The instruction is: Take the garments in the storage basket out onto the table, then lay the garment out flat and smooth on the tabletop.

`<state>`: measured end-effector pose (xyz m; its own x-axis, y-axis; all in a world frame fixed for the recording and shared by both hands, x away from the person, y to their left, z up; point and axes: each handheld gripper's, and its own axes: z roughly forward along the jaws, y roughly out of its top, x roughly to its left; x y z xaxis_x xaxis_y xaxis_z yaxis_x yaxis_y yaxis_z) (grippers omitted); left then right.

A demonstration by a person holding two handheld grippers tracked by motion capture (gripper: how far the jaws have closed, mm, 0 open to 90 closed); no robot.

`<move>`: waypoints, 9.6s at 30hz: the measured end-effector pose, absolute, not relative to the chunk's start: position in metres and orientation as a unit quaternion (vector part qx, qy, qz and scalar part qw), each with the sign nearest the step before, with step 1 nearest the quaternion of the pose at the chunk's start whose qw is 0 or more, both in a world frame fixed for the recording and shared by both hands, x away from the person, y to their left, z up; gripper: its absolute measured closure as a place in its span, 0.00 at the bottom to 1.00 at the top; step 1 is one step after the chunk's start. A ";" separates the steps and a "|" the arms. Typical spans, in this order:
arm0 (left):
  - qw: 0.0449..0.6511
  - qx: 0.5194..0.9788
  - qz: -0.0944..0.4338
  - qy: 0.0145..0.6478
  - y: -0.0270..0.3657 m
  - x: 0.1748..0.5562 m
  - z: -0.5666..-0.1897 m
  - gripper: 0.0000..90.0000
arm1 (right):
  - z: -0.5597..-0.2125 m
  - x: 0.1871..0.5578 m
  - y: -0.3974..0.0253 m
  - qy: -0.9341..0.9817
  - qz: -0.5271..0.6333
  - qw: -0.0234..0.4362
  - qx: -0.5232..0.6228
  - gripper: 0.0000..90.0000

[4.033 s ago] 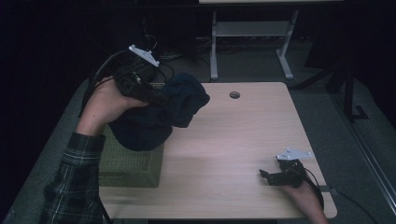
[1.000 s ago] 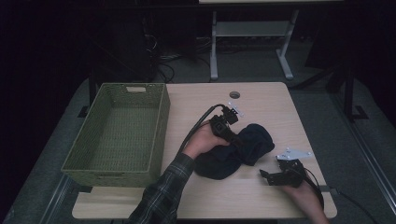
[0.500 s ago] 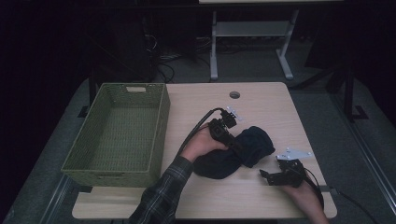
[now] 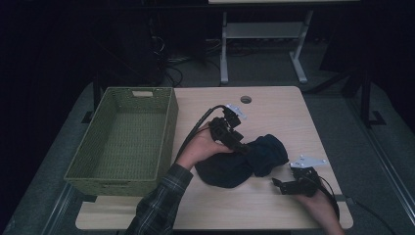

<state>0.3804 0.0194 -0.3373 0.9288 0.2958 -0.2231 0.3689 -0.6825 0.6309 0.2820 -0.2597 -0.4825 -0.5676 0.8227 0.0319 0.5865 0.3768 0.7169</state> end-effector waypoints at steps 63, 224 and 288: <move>0.299 0.929 -0.010 0.219 0.068 0.312 -0.452 0.99 | -0.458 0.266 -0.270 0.812 0.363 0.150 0.433 0.18; 0.296 0.928 -0.049 0.222 0.070 0.321 -0.453 0.99 | -0.368 0.470 -0.170 0.806 0.422 0.179 0.374 0.72; 0.310 0.898 0.066 0.305 0.078 0.380 -0.401 1.00 | -0.469 0.355 -0.177 0.858 0.363 0.080 0.354 1.00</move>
<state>0.3805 0.0781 -0.4005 0.8055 0.5884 -0.0706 0.5064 -0.6214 0.5978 0.3549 -0.1770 -0.4689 -0.7366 0.6657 0.1196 0.5497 0.4862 0.6794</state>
